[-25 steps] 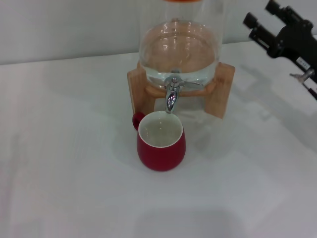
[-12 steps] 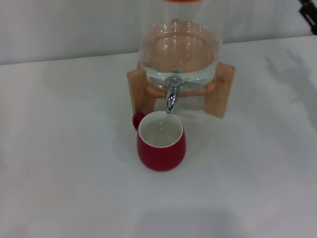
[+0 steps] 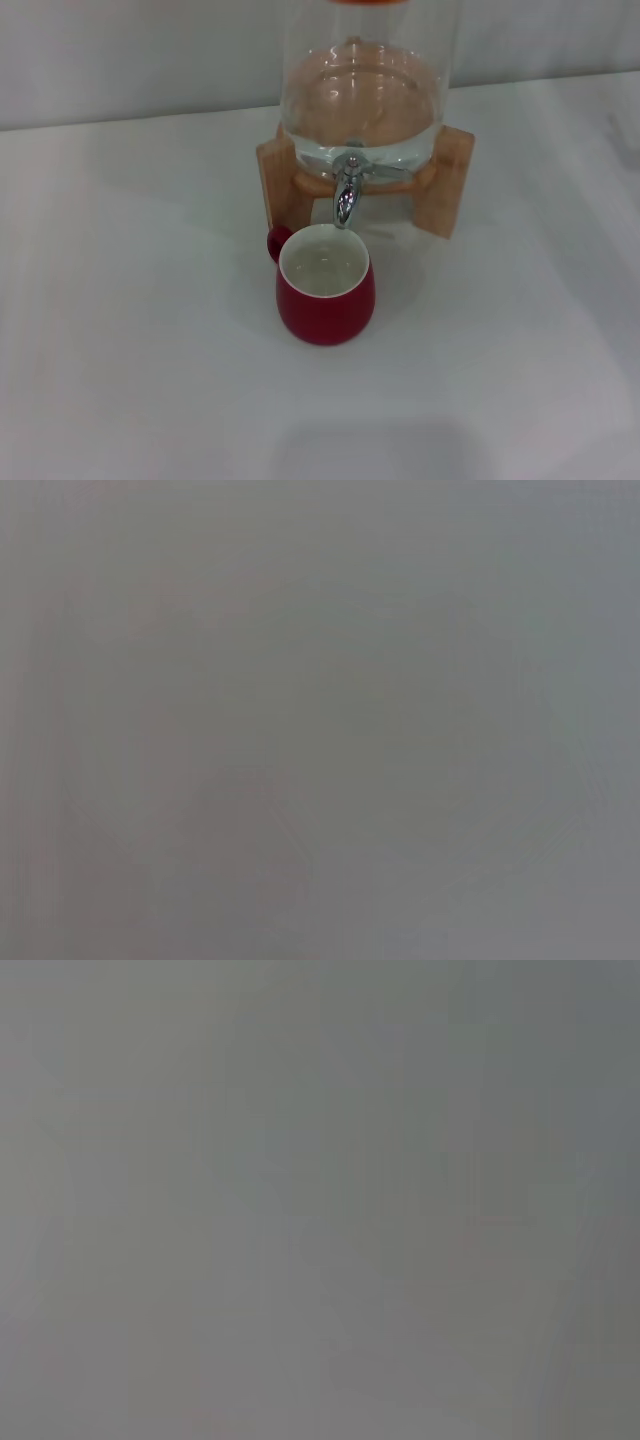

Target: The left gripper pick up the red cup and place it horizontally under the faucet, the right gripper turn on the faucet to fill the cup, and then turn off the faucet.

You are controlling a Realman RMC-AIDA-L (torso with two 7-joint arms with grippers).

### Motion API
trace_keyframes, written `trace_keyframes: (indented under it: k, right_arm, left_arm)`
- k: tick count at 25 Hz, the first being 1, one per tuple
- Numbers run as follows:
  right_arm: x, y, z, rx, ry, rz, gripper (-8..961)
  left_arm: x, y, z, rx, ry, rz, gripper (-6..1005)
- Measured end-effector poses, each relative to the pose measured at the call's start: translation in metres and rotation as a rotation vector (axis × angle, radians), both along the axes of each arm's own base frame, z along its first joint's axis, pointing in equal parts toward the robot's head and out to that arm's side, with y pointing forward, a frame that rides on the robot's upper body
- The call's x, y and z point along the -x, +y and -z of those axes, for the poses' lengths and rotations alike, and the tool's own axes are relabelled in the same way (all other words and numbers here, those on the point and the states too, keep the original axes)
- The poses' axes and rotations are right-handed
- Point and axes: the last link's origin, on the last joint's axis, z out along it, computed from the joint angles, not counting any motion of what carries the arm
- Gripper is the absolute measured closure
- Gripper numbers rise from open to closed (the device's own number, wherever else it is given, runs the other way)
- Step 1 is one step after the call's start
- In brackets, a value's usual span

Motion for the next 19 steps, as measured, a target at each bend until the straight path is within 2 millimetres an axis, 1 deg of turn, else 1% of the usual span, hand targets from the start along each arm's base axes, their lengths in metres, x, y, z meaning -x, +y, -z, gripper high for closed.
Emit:
trace_keyframes:
  k: [7, 15, 19]
  right_arm:
    - [-0.01, -0.01, -0.005, -0.024, 0.01, 0.03, 218]
    - [-0.013, -0.014, -0.003, -0.025, 0.019, 0.037, 163]
    - [-0.013, -0.016, 0.0, -0.017, 0.027, 0.032, 143]
  left_arm:
    - [0.005, -0.011, 0.0, -0.013, -0.001, -0.024, 413]
    - [0.006, -0.03, -0.002, -0.039, 0.027, -0.025, 292]
    - [0.007, -0.037, -0.002, -0.049, 0.034, -0.027, 292]
